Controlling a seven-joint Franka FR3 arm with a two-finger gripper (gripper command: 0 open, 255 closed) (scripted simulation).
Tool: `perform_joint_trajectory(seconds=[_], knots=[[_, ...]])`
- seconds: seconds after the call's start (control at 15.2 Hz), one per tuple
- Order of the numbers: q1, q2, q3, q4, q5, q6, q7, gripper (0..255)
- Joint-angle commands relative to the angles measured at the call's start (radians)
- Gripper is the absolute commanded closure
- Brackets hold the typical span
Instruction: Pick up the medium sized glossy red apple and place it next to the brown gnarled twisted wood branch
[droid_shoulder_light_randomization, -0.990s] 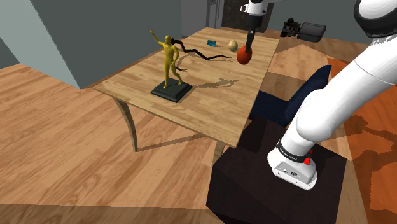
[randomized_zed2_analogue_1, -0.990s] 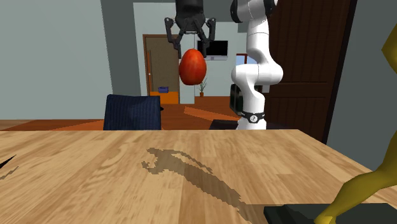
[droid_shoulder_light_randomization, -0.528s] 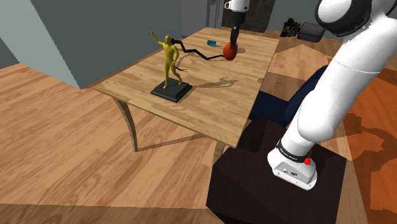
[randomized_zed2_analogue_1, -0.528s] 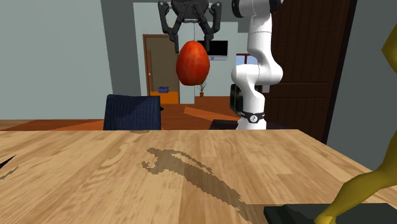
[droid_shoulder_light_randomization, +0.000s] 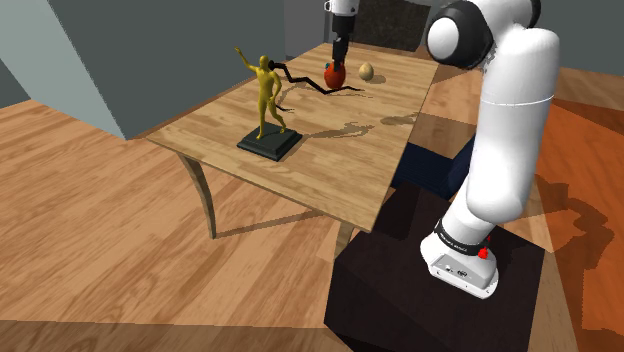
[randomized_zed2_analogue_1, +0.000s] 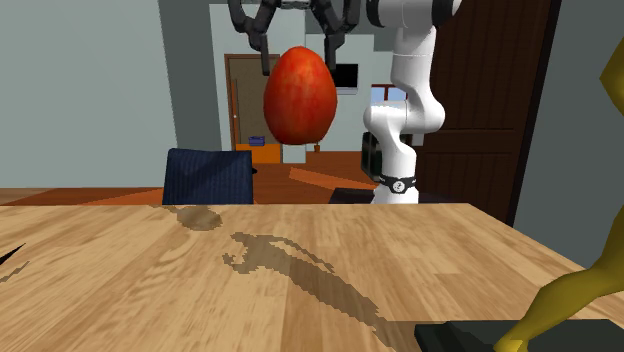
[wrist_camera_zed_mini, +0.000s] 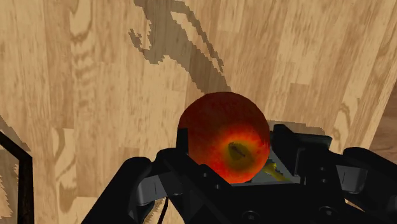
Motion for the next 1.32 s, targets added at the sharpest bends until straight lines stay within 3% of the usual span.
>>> perform_joint_trajectory(seconds=[0.0, 0.13, 1.25], knots=[[-0.023, 0.096, 0.011, 0.137, 0.04, -0.048, 0.009, 255], [-0.054, 0.191, 0.025, 0.283, 0.076, -0.102, 0.022, 255], [-0.004, 0.153, 0.028, -0.011, 0.064, 0.151, 0.005, 255]])
